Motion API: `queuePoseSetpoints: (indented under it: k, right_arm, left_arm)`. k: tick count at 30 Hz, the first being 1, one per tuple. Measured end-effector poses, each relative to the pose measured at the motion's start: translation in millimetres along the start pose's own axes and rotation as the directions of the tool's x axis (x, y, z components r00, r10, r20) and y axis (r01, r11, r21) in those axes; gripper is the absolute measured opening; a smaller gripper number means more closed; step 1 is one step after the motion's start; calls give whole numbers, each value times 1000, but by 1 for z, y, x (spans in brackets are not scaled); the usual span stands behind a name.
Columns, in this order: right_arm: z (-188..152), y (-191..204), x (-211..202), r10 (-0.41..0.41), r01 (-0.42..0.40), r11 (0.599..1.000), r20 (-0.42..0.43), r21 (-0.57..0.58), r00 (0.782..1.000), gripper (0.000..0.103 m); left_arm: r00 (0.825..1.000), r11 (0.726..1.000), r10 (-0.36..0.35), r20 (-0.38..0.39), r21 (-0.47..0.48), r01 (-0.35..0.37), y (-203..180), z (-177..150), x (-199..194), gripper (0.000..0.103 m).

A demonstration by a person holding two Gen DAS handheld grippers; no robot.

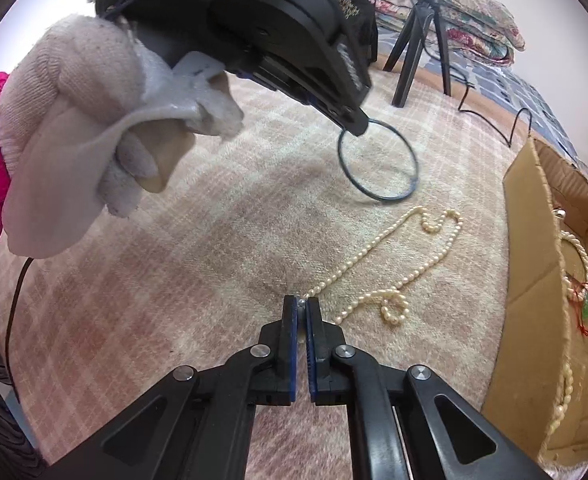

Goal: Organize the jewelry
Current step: 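Carry black ring in left tool over box while right tool lifts pearl strand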

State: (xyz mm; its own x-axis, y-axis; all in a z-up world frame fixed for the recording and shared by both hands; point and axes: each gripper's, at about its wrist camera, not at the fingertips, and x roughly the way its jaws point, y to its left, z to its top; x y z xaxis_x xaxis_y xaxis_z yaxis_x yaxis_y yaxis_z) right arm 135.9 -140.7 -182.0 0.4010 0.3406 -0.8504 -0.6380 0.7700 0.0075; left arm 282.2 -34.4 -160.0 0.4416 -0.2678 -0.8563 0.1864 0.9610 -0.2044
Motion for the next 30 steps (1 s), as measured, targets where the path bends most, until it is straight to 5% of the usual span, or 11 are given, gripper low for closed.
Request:
queuePoseSetpoints:
  k: [10, 30]
  right_arm:
    - [-4, 1, -55, -47, 45, 999, 122, 22, 991, 1]
    - [3, -5, -160, -138, 113, 989, 343, 94, 929, 1]
  left_arm:
    - [996, 999, -25, 80, -24, 27, -9, -6, -53, 1]
    - [974, 991, -128, 186, -20, 134, -43, -30, -123, 1]
